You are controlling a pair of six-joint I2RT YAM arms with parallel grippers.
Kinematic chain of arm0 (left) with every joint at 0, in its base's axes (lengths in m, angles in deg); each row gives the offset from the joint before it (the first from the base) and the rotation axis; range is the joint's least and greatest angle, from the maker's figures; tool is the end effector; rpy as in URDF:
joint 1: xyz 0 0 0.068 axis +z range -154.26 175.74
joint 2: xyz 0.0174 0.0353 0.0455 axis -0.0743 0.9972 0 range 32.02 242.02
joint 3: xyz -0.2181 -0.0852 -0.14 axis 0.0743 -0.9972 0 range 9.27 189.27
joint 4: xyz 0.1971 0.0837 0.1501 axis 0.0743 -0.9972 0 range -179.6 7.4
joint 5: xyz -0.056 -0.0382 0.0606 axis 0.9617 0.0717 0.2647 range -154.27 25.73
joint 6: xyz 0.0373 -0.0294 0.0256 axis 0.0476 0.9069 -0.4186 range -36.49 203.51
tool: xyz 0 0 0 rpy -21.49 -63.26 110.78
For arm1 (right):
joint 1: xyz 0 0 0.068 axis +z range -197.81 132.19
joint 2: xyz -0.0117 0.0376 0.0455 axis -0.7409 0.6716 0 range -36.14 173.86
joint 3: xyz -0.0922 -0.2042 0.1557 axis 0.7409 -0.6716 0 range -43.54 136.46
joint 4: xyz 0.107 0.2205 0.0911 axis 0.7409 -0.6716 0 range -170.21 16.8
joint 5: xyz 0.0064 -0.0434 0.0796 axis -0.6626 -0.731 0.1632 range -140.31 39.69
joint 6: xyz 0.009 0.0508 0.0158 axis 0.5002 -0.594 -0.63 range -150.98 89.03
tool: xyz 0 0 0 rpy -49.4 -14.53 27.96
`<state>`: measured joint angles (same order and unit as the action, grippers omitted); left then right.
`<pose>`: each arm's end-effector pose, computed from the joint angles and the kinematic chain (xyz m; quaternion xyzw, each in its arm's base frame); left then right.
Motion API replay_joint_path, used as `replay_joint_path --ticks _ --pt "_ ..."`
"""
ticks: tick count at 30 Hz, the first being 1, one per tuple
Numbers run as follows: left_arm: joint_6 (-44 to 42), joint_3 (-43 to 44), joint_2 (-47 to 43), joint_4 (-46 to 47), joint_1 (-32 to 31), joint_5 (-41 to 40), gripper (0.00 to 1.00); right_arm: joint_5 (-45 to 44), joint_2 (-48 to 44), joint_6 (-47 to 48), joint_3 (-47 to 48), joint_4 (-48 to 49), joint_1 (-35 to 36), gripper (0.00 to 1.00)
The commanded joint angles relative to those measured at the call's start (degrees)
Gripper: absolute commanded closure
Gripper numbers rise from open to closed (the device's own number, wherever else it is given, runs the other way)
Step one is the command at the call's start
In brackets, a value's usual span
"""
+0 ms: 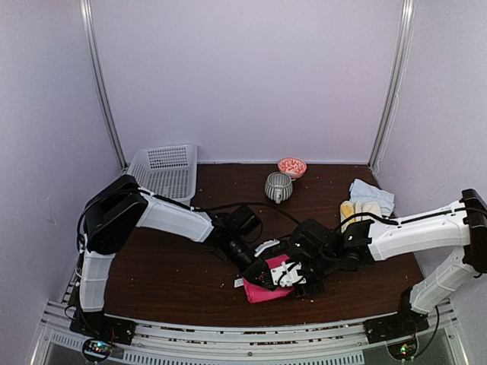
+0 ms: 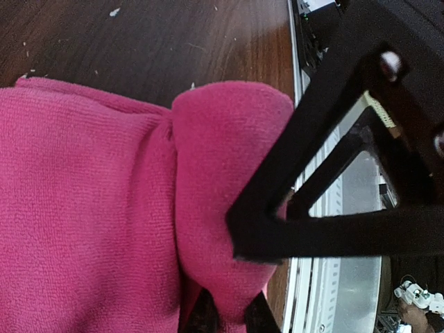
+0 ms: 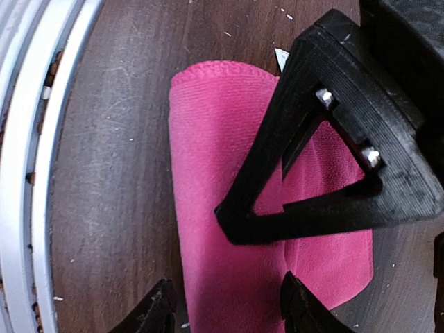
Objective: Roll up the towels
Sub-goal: Roll the towel at the center of the board.
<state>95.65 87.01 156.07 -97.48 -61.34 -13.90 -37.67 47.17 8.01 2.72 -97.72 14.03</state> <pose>0.2091 -0.3733 0.1118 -0.4328 -0.7695 0.4671 0.0489 0.1218 0.2441 0.1804 -0.7598 0.5931 0.1530 0.2181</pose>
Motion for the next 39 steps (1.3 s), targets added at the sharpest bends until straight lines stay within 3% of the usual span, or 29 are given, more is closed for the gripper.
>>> replay_joint_path --ticks 1,6,14,16,17,21,27,31,33,35,39 --pt "0.1 -3.1 3.2 -4.8 -0.6 -7.5 0.96 -7.0 3.8 0.0 -0.7 6.1 1.3 0.47" --pt "-0.9 -3.6 1.7 -4.8 -0.6 -9.3 0.77 -6.5 6.0 0.8 -0.3 4.9 1.4 0.56" --pt "-2.0 -3.8 -0.7 -5.1 -0.5 -11.1 0.66 -1.5 7.0 1.9 1.7 -0.3 1.3 0.77" --pt "-2.1 -4.2 -2.3 -4.9 -0.4 -12.5 0.58 2.0 7.5 2.5 3.1 -3.7 1.3 0.82" --pt "-1.8 -4.5 -3.5 -4.5 -0.4 -13.8 0.47 3.9 7.6 2.4 4.0 -5.6 1.3 0.84" --pt "0.7 -6.3 -10.9 -1.2 0.4 -21.3 0.40 9.7 9.1 2.4 9.0 -13.7 1.3 0.86" --pt "4.6 -10.8 -25.2 3.5 1.3 -42.6 0.31 14.6 14.8 2.5 17.7 -23.5 0.5 0.86" --pt "4.8 -13.5 -33.8 5.6 1.4 -55.7 0.17 21.2 22.2 2.9 23.7 -29.4 -2.3 0.86" --pt "4.4 -15.4 -37.6 6.9 1.6 -61.1 0.04 23.6 26.2 3.7 26.3 -32.3 -3.5 0.86" --pt "4.7 -18.0 -42.0 9.1 1.7 -67.1 0.02 25.1 29.6 3.9 28.4 -34.3 -4.4 0.86" --pt "0.7 -23.1 -51.2 15.7 1.7 -65.5 0.02 28.1 35.7 3.9 32.1 -38.6 -6.0 0.87"
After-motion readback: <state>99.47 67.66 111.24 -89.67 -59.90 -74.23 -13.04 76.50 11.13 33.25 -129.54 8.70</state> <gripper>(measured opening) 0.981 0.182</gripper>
